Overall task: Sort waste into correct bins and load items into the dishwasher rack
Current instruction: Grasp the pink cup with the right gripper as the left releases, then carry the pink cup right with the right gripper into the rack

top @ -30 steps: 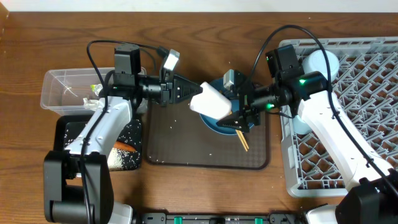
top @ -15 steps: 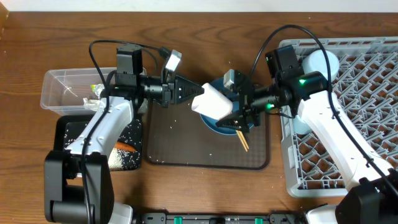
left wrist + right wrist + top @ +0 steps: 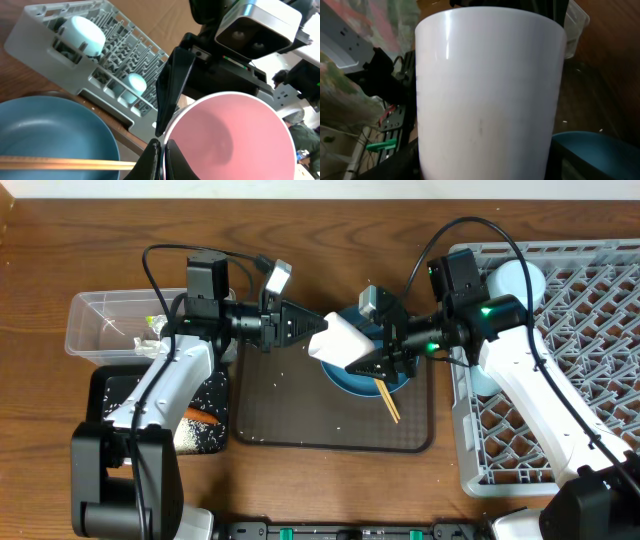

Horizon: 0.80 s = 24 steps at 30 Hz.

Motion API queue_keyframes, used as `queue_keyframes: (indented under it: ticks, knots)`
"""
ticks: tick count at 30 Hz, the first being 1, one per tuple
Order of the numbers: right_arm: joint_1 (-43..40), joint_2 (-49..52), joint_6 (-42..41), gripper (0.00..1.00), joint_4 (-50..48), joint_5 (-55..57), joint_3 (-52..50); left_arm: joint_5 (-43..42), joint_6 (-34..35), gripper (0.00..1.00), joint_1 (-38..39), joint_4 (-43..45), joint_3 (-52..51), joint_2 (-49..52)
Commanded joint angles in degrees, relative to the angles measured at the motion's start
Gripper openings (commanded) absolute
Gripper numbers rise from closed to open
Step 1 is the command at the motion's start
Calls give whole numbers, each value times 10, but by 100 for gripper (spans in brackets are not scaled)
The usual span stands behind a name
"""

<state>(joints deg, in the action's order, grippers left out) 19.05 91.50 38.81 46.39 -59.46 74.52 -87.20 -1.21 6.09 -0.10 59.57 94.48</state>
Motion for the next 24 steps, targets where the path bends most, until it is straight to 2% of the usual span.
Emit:
queue_keyframes:
  ticks: [1, 3, 9, 16, 21, 24]
  knots:
    - [-7, 1, -7, 68, -5, 1, 3, 33, -3, 6, 2, -19, -4, -1]
    - [-17, 1, -24, 66, -11, 1, 4, 60, -3, 6, 2, -34, -4, -1]
    - [-53, 1, -67, 58, -28, -4, 4, 65, -3, 6, 4, -39, -4, -1]
    - [-78, 1, -112, 58, -66, -30, 4, 69, -3, 6, 23, -37, -4, -1]
    - [-77, 1, -112, 57, -73, -30, 4, 70, -3, 6, 29, -35, -4, -1]
    - [-79, 1, -112, 52, -75, -30, 4, 71, -5, 7, 28, -35, -4, -1]
